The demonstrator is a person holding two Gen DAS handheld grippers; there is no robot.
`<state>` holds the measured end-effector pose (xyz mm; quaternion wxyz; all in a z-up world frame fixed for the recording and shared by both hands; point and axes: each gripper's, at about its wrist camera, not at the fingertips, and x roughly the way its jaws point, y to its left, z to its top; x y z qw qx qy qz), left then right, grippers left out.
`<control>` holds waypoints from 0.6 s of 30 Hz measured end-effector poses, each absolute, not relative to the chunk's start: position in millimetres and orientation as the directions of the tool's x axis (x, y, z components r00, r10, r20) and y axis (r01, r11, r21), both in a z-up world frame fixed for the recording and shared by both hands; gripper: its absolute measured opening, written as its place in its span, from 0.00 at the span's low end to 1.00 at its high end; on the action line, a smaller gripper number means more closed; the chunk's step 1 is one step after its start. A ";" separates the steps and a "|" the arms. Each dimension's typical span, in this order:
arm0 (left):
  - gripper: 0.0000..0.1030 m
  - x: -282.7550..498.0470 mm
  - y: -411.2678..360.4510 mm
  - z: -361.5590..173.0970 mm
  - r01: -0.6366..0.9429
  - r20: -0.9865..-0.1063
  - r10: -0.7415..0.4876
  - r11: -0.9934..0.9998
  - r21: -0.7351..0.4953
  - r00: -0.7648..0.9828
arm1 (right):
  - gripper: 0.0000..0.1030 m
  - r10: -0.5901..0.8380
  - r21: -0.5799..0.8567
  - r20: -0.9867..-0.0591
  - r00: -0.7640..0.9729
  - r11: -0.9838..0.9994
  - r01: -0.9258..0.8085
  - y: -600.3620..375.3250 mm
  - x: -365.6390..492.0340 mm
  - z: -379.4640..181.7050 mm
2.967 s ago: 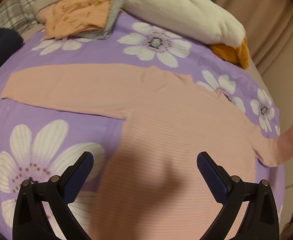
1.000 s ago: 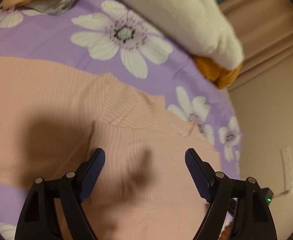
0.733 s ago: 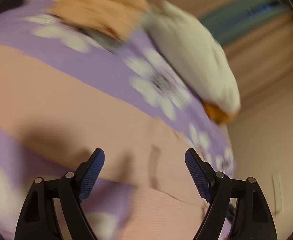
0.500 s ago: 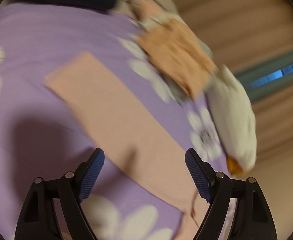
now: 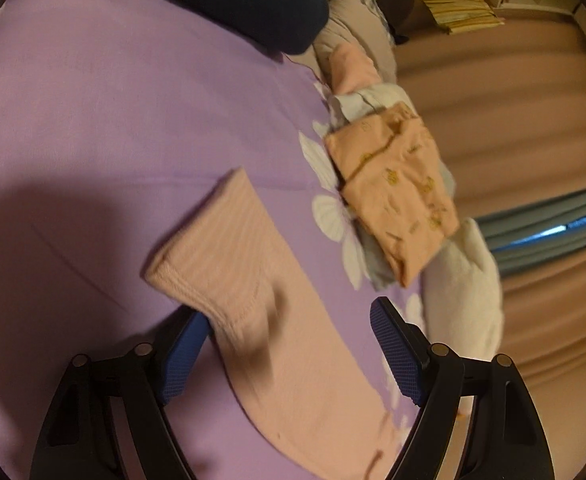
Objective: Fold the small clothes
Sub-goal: 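Grasp the cuff of the other sleeve with the left tool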
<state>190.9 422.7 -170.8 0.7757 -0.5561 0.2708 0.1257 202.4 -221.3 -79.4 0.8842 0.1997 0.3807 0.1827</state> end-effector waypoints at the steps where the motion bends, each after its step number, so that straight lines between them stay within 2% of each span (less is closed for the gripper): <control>1: 0.50 192.2 423.7 -171.0 -0.525 -0.588 -0.087 0.361 -0.771 0.804 | 0.52 0.472 0.489 -0.604 0.642 0.856 -0.170 -220.6 202.1 -80.5; 3: 0.30 195.1 424.5 -175.0 -0.561 -0.627 -0.076 0.372 -0.739 0.775 | 0.52 0.469 0.487 -0.609 0.639 0.858 -0.166 -220.0 201.5 -82.8; 4: 0.26 194.6 424.4 -176.7 -0.571 -0.636 -0.070 0.373 -0.731 0.768 | 0.52 0.471 0.488 -0.609 0.638 0.857 -0.167 -219.9 201.2 -83.6; 6: 0.26 191.7 420.2 -171.1 -0.592 -0.662 -0.040 0.411 -0.694 0.748 | 0.52 0.473 0.488 -0.610 0.636 0.856 -0.169 -219.8 199.8 -85.2; 9: 0.15 195.6 407.4 -152.5 -0.585 -0.681 -0.006 0.506 -0.634 0.732 | 0.52 0.463 0.478 -0.619 0.635 0.863 -0.163 -219.8 198.5 -87.8; 18: 0.13 223.7 309.8 -50.3 -0.346 -0.599 -0.064 0.765 -0.543 0.798 | 0.52 0.486 0.512 -0.604 0.632 0.844 -0.160 -226.2 191.0 -95.0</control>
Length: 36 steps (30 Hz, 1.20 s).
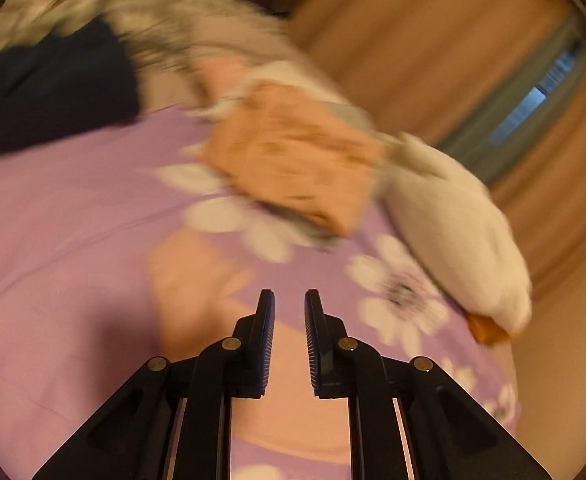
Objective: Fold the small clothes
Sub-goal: 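Grasp the cuff of the other sleeve with the left tool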
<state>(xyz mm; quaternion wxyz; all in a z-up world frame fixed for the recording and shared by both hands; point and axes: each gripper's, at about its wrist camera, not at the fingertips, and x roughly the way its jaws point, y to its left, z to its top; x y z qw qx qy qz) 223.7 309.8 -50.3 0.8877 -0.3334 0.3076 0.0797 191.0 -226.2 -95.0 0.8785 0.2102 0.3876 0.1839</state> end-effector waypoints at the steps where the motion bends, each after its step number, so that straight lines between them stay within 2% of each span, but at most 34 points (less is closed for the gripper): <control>1: 0.10 229.7 290.6 -39.4 -0.304 -0.587 -0.088 0.788 -0.535 0.805 | 0.52 0.487 0.513 -0.602 0.632 0.843 -0.161 -226.6 190.2 -95.1; 7: 0.10 258.3 228.1 -28.9 -0.190 -0.609 -0.218 0.825 -0.533 0.763 | 0.54 0.511 0.550 -0.593 0.622 0.821 -0.151 -238.5 182.4 -100.7; 9: 0.12 254.3 232.7 -34.3 -0.220 -0.624 -0.187 0.828 -0.516 0.758 | 0.58 0.521 0.556 -0.594 0.613 0.817 -0.155 -240.5 180.0 -103.0; 11: 0.28 249.1 246.7 -43.9 -0.279 -0.651 -0.141 0.822 -0.497 0.745 | 0.59 0.515 0.540 -0.600 0.612 0.825 -0.164 -240.4 177.1 -104.0; 12: 0.43 246.0 255.3 -49.6 -0.310 -0.666 -0.121 0.814 -0.491 0.736 | 0.60 0.513 0.536 -0.602 0.612 0.828 -0.166 -240.3 176.6 -104.6; 13: 0.49 240.8 269.1 -57.8 -0.354 -0.681 -0.089 0.802 -0.482 0.726 | 0.61 0.514 0.537 -0.603 0.610 0.827 -0.166 -240.5 176.8 -105.7; 17: 0.49 219.2 324.0 -88.7 -0.501 -0.732 0.024 0.745 -0.441 0.681 | 0.61 0.526 0.558 -0.604 0.599 0.816 -0.154 -239.1 180.2 -113.4; 21: 0.49 220.9 352.3 -116.6 -0.581 -0.792 0.052 0.709 -0.399 0.608 | 0.61 0.531 0.556 -0.616 0.581 0.816 -0.157 -229.7 183.2 -119.9; 24: 0.49 236.7 342.2 -124.8 -0.589 -0.823 0.104 0.748 -0.305 0.558 | 0.62 0.537 0.556 -0.625 0.566 0.816 -0.159 -223.9 186.5 -125.2; 28: 0.49 256.7 324.3 -127.5 -0.557 -0.827 0.115 0.788 -0.262 0.551 | 0.62 0.530 0.549 -0.645 0.551 0.822 -0.148 -222.7 190.6 -131.6; 31: 0.50 275.8 311.4 -132.1 -0.549 -0.843 0.200 0.826 -0.129 0.498 | 0.62 0.527 0.552 -0.648 0.550 0.822 -0.137 -226.5 191.2 -134.7; 36: 0.50 290.9 313.0 -148.7 -0.569 -0.864 0.299 0.822 0.018 0.405 | 0.62 0.526 0.561 -0.643 0.557 0.818 -0.126 -234.5 189.1 -136.2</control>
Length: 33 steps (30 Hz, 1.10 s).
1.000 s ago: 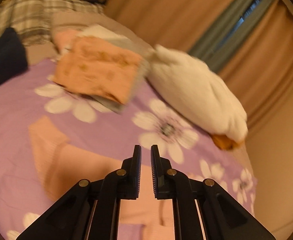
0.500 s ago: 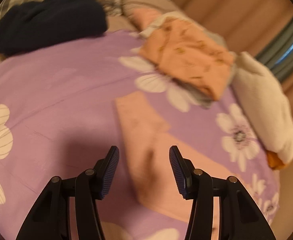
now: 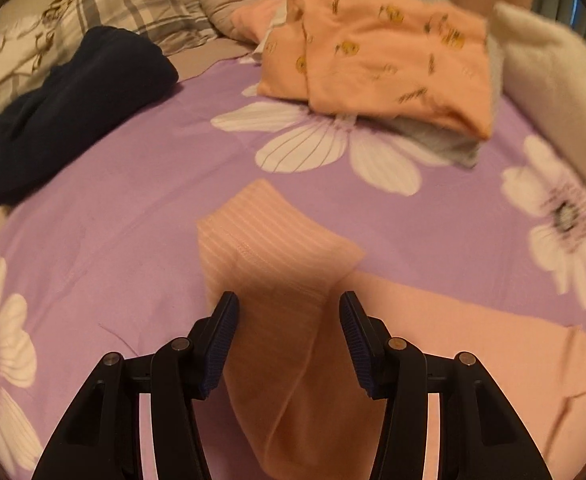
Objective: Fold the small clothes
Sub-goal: 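Grasp the cuff of the other sleeve with the left tool, then fold the held sleeve across the shirt body with the left tool and release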
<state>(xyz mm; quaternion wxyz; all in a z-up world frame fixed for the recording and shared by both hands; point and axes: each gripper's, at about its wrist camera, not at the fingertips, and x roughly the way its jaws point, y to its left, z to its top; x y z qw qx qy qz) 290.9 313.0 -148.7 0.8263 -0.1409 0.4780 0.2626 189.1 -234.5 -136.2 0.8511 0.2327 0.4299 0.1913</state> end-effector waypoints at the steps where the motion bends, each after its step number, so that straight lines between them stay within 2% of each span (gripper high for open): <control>1: 0.50 292.8 312.3 -151.7 -0.564 -0.867 0.312 0.825 0.045 0.388 | 0.62 0.524 0.560 -0.643 0.559 0.819 -0.123 -235.4 189.6 -136.5; 5: 0.51 290.4 309.2 -151.5 -0.547 -0.840 0.369 0.830 0.105 0.398 | 0.62 0.522 0.565 -0.643 0.559 0.817 -0.114 -237.7 190.3 -139.2; 6: 0.47 288.5 312.0 -151.5 -0.552 -0.838 0.367 0.828 0.097 0.405 | 0.62 0.522 0.564 -0.644 0.560 0.818 -0.113 -238.0 190.3 -139.6; 7: 0.34 286.4 316.3 -152.1 -0.559 -0.841 0.350 0.826 0.070 0.413 | 0.62 0.521 0.564 -0.644 0.560 0.818 -0.113 -237.7 190.3 -139.8; 9: 0.27 281.0 327.0 -151.6 -0.582 -0.842 0.329 0.813 0.021 0.428 | 0.62 0.520 0.558 -0.646 0.559 0.821 -0.118 -236.9 190.9 -139.3; 12: 0.08 272.1 337.0 -146.3 -0.585 -0.827 0.291 0.809 -0.056 0.481 | 0.62 0.515 0.550 -0.652 0.557 0.826 -0.120 -236.6 191.9 -138.8; 13: 0.06 270.7 339.0 -145.3 -0.585 -0.823 0.276 0.807 -0.082 0.496 | 0.62 0.513 0.548 -0.653 0.557 0.828 -0.120 -236.4 191.7 -138.8; 15: 0.04 262.5 342.4 -136.9 -0.568 -0.801 0.224 0.806 -0.168 0.555 | 0.62 0.511 0.545 -0.656 0.556 0.830 -0.120 -235.0 193.3 -138.0; 23: 0.04 256.2 313.3 -100.7 -0.429 -0.732 0.104 0.861 -0.273 0.674 | 0.62 0.519 0.544 -0.652 0.553 0.828 -0.135 -228.7 190.4 -132.4; 33: 0.04 259.8 169.9 -47.0 -0.079 -0.666 -0.129 0.959 -0.273 0.735 | 0.62 0.535 0.557 -0.621 0.572 0.815 -0.159 -227.2 178.0 -119.4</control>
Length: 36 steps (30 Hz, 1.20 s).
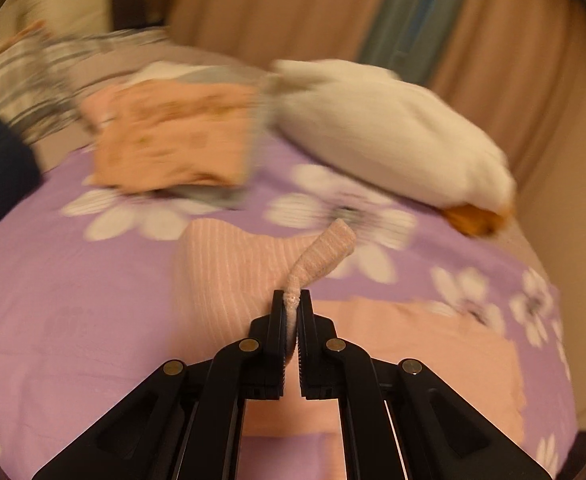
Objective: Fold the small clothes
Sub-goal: 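Fold the held sleeve across the shirt body with the left tool and release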
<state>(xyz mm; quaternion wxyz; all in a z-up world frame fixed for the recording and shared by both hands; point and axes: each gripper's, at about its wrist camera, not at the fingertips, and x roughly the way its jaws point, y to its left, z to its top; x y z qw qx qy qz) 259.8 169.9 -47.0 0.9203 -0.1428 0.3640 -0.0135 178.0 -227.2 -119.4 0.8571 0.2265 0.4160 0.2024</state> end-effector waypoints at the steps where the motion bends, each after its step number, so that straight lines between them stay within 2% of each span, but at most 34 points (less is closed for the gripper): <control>1: 0.04 261.2 155.4 -45.0 -0.048 -0.666 -0.153 0.961 -0.274 0.730 | 0.62 0.535 0.555 -0.619 0.575 0.816 -0.161 -228.7 175.2 -118.0; 6: 0.04 268.7 78.3 -46.9 0.078 -0.678 -0.250 0.958 -0.274 0.691 | 0.62 0.536 0.575 -0.601 0.593 0.805 -0.144 -242.2 169.3 -116.0; 11: 0.04 267.3 4.0 -73.3 0.181 -0.719 -0.313 0.949 -0.258 0.621 | 0.62 0.542 0.609 -0.583 0.605 0.785 -0.116 -257.1 171.0 -120.3; 20: 0.04 256.7 -47.2 -130.0 0.243 -0.823 -0.314 0.944 -0.221 0.473 | 0.76 0.583 0.721 -0.532 0.614 0.692 -0.033 -281.5 188.5 -130.1; 21: 0.11 255.6 -47.6 -131.0 0.246 -0.828 -0.312 0.945 -0.217 0.466 | 0.78 0.589 0.728 -0.526 0.613 0.684 -0.033 -282.3 189.2 -129.6; 23: 0.36 250.6 -42.9 -130.2 0.256 -0.829 -0.319 0.941 -0.220 0.459 | 0.82 0.607 0.746 -0.517 0.603 0.665 -0.030 -279.8 196.3 -128.1; 24: 0.62 247.0 -38.8 -127.0 0.261 -0.823 -0.320 0.941 -0.218 0.469 | 0.82 0.615 0.752 -0.512 0.599 0.658 -0.033 -279.4 197.6 -127.5; 25: 0.77 241.8 -36.7 -124.9 0.262 -0.815 -0.315 0.942 -0.208 0.486 | 0.82 0.626 0.762 -0.504 0.595 0.647 -0.036 -276.8 200.8 -126.7; 32: 0.79 227.7 -7.8 -106.5 0.241 -0.788 -0.301 0.950 -0.198 0.537 | 0.82 0.679 0.787 -0.492 0.546 0.614 -0.055 -246.3 239.2 -120.6; 34: 0.89 224.6 11.8 -103.1 0.205 -0.788 -0.291 0.955 -0.212 0.543 | 0.82 0.693 0.795 -0.494 0.525 0.604 -0.049 -238.6 252.7 -121.1; 36: 0.93 222.2 30.4 -102.0 0.172 -0.788 -0.284 0.959 -0.227 0.546 | 0.82 0.696 0.794 -0.504 0.512 0.606 -0.042 -230.1 265.6 -120.7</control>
